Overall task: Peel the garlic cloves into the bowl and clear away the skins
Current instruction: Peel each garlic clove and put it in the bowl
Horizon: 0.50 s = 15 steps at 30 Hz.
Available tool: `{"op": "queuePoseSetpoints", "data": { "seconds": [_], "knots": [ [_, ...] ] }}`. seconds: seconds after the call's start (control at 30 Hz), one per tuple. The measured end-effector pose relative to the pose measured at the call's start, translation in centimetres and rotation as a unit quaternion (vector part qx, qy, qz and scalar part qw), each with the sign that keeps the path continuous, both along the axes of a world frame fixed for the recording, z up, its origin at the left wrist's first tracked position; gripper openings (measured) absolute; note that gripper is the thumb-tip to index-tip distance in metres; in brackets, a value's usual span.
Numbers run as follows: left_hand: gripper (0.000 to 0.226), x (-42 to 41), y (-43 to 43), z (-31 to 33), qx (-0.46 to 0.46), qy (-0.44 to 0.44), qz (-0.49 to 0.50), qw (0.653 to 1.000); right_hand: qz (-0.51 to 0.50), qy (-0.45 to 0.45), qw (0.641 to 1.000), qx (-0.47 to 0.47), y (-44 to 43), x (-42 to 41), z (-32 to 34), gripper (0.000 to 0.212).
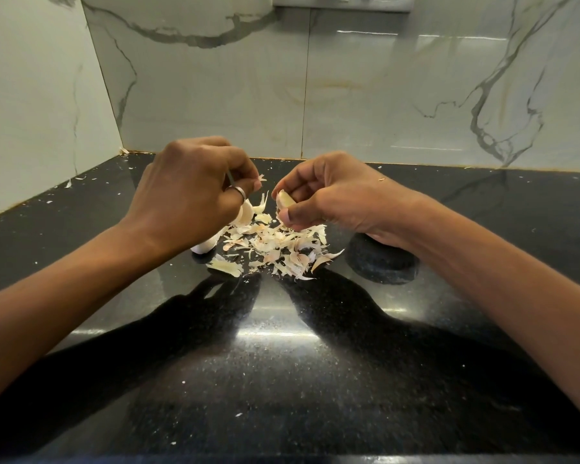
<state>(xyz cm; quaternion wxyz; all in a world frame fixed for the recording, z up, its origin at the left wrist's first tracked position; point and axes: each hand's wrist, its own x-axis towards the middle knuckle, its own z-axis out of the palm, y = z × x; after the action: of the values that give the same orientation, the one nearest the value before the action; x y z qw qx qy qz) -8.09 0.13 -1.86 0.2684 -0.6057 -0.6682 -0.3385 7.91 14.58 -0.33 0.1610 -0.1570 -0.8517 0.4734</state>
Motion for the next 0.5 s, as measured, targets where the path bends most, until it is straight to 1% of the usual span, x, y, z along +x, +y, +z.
{"op": "queuePoseSetpoints", "data": {
  "seconds": [0.07, 0.13, 0.2, 0.27, 0.33, 0.4, 0.5],
  "knots": [
    [0.005, 0.0, -0.1, 0.0, -0.001, -0.004, 0.012, 1.0, -0.005, 0.006, 1.0, -0.002, -0.1, 0.0, 0.1, 0.026],
    [0.012, 0.2, 0.0, -0.1, -0.011, -0.009, 0.021, 1.0, -0.008, 0.015, 1.0, -0.002, -0.1, 0.0, 0.1, 0.028],
    [0.015, 0.4, 0.1, -0.2, -0.026, -0.013, 0.01, 1.0, -0.013, 0.026, 1.0, -0.002, -0.2, 0.0, 0.0, 0.029],
    [0.011, 0.7, 0.2, -0.2, -0.035, -0.037, -0.01, 0.999, -0.019, 0.035, 0.999, 0.005, -0.2, 0.0, 0.0, 0.031],
    [0.007, 1.2, 0.4, -0.2, -0.05, -0.098, -0.017, 0.994, -0.024, 0.043, 0.999, 0.016, -0.3, -0.1, 0.0, 0.031],
    [0.009, 1.5, 0.5, -0.2, -0.077, -0.171, -0.03, 0.982, -0.028, 0.056, 0.997, 0.039, -0.3, -0.1, -0.2, 0.03],
    [0.013, 1.5, 0.6, -0.3, -0.102, -0.241, -0.046, 0.964, -0.034, 0.069, 0.993, 0.091, -0.4, -0.3, -0.5, 0.029]
  ]
}}
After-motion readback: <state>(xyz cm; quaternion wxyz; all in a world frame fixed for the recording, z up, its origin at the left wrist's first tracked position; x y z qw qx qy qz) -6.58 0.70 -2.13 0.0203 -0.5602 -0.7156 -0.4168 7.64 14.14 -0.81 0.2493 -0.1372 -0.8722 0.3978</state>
